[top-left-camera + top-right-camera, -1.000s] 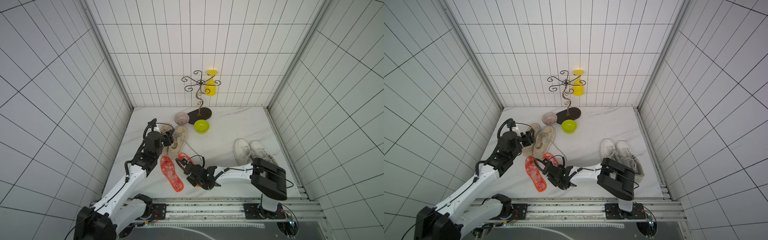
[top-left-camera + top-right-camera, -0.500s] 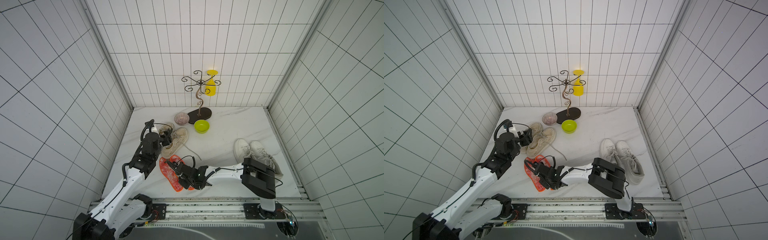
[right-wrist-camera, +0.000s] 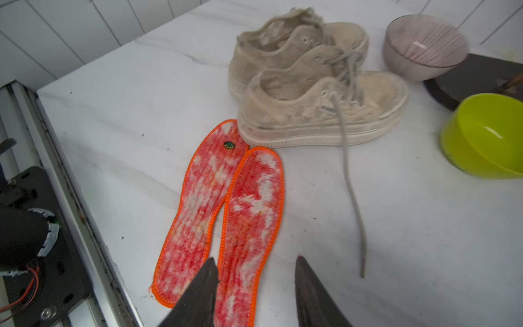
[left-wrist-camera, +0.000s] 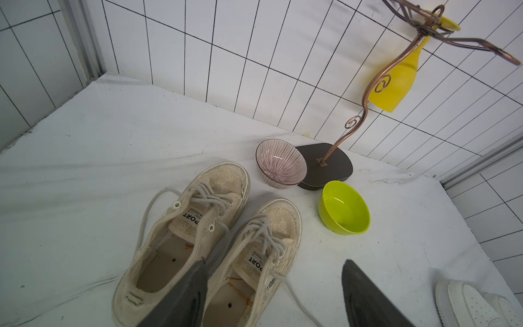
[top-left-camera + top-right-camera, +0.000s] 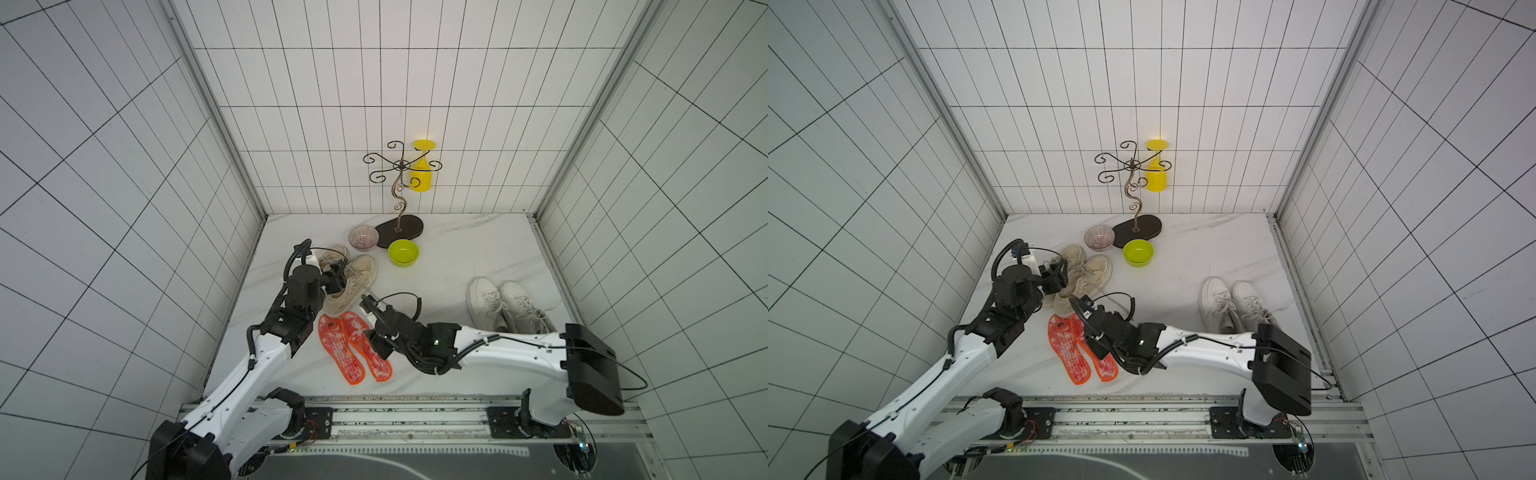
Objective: Remove the insole from the shoe
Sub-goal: Place the insole at the center of the board.
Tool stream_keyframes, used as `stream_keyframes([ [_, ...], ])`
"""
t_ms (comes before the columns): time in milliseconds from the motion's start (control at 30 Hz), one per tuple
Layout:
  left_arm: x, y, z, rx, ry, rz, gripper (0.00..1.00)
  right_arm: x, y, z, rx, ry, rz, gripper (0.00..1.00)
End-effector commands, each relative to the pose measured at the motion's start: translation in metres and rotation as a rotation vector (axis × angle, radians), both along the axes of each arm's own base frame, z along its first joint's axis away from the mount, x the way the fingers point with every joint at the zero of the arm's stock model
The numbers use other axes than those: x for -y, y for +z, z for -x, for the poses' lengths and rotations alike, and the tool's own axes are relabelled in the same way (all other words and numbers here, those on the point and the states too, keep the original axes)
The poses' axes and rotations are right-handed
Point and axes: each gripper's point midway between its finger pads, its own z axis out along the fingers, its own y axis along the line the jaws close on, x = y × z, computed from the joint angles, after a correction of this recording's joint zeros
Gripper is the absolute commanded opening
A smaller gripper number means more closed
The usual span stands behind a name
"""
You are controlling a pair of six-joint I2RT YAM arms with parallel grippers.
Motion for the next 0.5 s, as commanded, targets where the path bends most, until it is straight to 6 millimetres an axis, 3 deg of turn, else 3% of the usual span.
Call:
stream_keyframes([
  [0,0.009,-0.014,0.006,-0.044,-0.058,0.01,0.74,0.062,-0.029,-0.027,-0.008,-0.189,0.077,0.47],
  [267,0.031,-0.054,0.035,-0.109,-0.144,0.03,0.77,0.174,-0.015,-0.062,-0.003,-0.556,0.064,0.48],
  [367,0.046,-0.072,0.046,-0.127,-0.18,0.005,0.79,0.225,-0.01,-0.066,-0.034,-0.752,0.082,0.48],
  [467,0.052,-0.084,0.05,-0.142,-0.19,0.015,0.8,0.259,-0.008,-0.062,-0.076,-0.872,0.076,0.48],
])
